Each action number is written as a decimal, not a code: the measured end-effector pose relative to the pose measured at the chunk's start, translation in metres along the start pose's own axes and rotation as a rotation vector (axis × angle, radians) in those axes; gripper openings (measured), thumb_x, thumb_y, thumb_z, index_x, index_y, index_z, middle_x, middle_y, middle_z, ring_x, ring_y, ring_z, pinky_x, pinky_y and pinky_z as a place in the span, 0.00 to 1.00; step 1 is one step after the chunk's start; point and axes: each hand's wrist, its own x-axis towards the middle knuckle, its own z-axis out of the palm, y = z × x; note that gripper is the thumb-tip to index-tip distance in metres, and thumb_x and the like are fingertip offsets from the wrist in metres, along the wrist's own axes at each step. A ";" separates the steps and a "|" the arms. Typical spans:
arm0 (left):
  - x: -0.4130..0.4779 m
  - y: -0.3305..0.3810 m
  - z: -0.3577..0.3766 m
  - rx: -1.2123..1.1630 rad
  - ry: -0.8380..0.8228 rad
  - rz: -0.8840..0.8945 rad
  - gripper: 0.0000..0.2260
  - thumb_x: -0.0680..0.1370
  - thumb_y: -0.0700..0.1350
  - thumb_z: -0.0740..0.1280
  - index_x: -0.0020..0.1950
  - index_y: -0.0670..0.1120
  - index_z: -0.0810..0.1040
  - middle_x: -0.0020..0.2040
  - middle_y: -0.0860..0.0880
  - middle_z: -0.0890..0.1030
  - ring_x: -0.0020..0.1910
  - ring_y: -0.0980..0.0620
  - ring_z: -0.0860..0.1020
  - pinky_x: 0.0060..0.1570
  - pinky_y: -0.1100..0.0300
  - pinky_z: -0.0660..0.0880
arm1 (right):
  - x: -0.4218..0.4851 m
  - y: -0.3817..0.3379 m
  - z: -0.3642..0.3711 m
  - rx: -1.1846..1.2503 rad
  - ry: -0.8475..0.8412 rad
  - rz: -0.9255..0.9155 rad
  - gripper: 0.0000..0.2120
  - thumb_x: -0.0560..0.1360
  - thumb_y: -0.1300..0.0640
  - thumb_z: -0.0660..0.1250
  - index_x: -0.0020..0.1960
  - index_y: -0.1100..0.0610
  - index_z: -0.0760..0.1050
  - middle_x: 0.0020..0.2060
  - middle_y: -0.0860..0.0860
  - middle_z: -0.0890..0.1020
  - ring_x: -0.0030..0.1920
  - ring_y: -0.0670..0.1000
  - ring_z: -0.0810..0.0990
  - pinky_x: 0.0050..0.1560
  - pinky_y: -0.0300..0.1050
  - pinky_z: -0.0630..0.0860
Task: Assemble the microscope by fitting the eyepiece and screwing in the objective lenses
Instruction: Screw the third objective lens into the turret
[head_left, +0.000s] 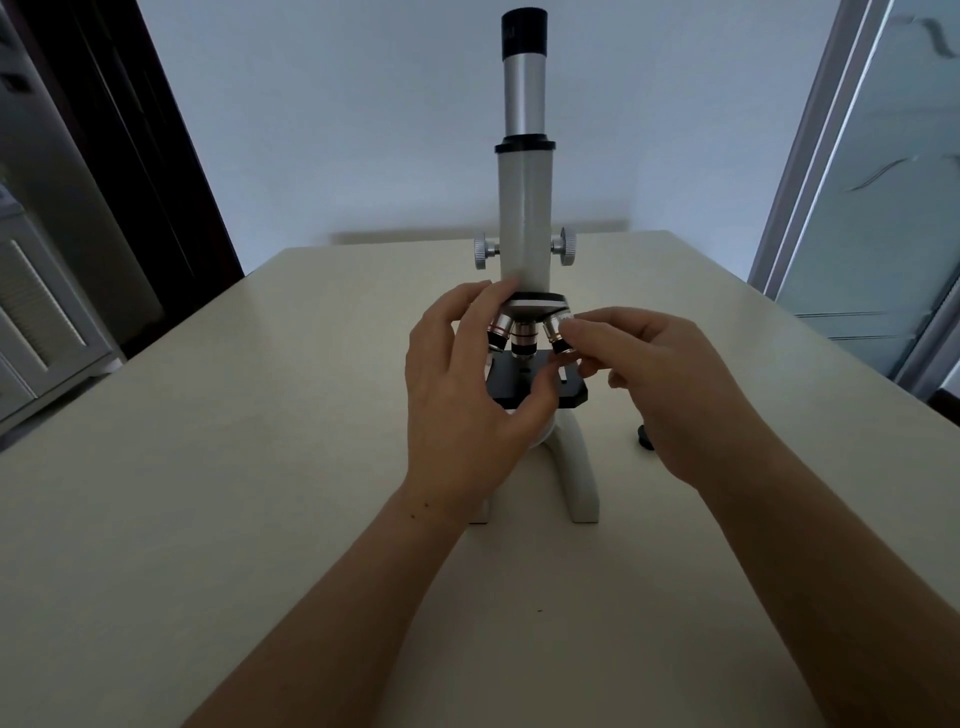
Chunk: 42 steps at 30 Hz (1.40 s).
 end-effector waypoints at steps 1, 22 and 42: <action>0.000 0.000 -0.001 -0.002 0.000 -0.003 0.28 0.73 0.49 0.72 0.71 0.48 0.70 0.67 0.44 0.73 0.67 0.47 0.71 0.66 0.48 0.69 | 0.000 0.000 0.001 -0.001 -0.003 -0.002 0.05 0.75 0.52 0.71 0.42 0.48 0.85 0.31 0.41 0.85 0.32 0.36 0.78 0.33 0.24 0.71; 0.002 0.002 -0.005 0.059 0.029 0.012 0.23 0.74 0.49 0.68 0.69 0.47 0.74 0.63 0.43 0.77 0.62 0.48 0.73 0.63 0.46 0.71 | -0.003 0.002 0.005 0.104 -0.061 0.015 0.04 0.74 0.55 0.74 0.47 0.54 0.85 0.32 0.42 0.87 0.32 0.36 0.82 0.32 0.24 0.72; -0.002 0.006 -0.001 0.394 0.125 0.135 0.12 0.72 0.57 0.72 0.41 0.48 0.84 0.41 0.45 0.75 0.45 0.46 0.72 0.48 0.53 0.64 | -0.004 0.005 0.008 0.230 0.041 0.078 0.10 0.71 0.55 0.77 0.48 0.60 0.84 0.36 0.49 0.88 0.36 0.42 0.86 0.35 0.28 0.76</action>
